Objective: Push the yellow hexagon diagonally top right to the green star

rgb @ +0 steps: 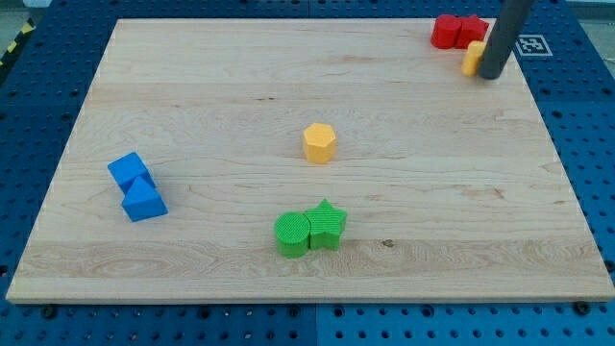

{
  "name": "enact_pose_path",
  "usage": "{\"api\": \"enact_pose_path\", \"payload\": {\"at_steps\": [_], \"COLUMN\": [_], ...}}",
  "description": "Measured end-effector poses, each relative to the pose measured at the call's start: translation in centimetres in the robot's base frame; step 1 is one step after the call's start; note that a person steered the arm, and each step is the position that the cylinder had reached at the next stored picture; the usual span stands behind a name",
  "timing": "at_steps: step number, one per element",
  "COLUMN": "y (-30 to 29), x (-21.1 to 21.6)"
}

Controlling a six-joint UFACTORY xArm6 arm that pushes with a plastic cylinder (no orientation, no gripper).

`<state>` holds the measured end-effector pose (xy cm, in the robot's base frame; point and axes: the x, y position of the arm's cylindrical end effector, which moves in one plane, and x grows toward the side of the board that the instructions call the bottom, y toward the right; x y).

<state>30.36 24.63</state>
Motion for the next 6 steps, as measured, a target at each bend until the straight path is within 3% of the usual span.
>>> {"api": "enact_pose_path", "payload": {"at_steps": [1,3,4,5,6], "y": [-1.4,-18.5,-28.8,-34.4,-32.4], "x": [-1.3,0.4,4.5,10.7,15.9]}}
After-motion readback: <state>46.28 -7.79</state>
